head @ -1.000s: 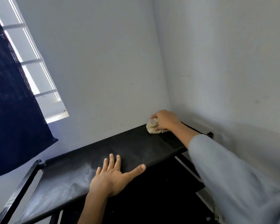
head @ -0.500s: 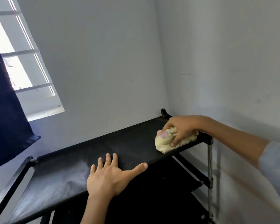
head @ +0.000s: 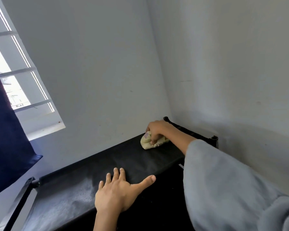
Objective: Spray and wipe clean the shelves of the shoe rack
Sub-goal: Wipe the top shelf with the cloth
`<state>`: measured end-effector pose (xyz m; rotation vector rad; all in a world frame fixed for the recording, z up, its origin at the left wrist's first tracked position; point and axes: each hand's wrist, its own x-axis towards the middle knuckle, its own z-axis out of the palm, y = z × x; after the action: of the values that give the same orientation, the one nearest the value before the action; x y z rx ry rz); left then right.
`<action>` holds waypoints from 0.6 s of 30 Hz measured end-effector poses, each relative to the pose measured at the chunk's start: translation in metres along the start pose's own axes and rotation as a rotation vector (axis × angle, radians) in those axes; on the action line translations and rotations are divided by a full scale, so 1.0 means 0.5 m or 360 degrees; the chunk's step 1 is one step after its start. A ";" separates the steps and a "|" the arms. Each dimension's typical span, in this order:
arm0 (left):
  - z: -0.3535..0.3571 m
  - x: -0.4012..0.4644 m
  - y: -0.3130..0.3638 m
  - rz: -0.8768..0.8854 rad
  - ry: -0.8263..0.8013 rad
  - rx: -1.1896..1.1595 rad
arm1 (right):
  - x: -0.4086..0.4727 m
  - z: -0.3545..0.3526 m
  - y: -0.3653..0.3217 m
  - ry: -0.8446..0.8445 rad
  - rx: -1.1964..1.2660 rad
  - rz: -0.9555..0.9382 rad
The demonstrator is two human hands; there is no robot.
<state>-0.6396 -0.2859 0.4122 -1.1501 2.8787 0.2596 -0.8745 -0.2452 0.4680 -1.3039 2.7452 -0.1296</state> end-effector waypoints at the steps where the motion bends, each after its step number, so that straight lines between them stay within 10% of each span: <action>1: -0.001 -0.001 0.001 -0.0011 0.0015 -0.0002 | -0.020 -0.001 0.004 -0.0088 0.0019 -0.0054; 6: -0.003 -0.008 0.005 -0.0008 0.0059 -0.0020 | -0.172 -0.018 0.053 -0.0335 0.0014 -0.0310; 18: 0.010 -0.011 -0.005 0.0023 0.0298 -0.0003 | -0.147 0.037 0.044 0.0106 0.0145 -0.0112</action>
<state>-0.6341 -0.2831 0.4073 -1.2166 3.0478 0.1635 -0.8428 -0.1748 0.4509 -1.3967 2.7123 -0.3049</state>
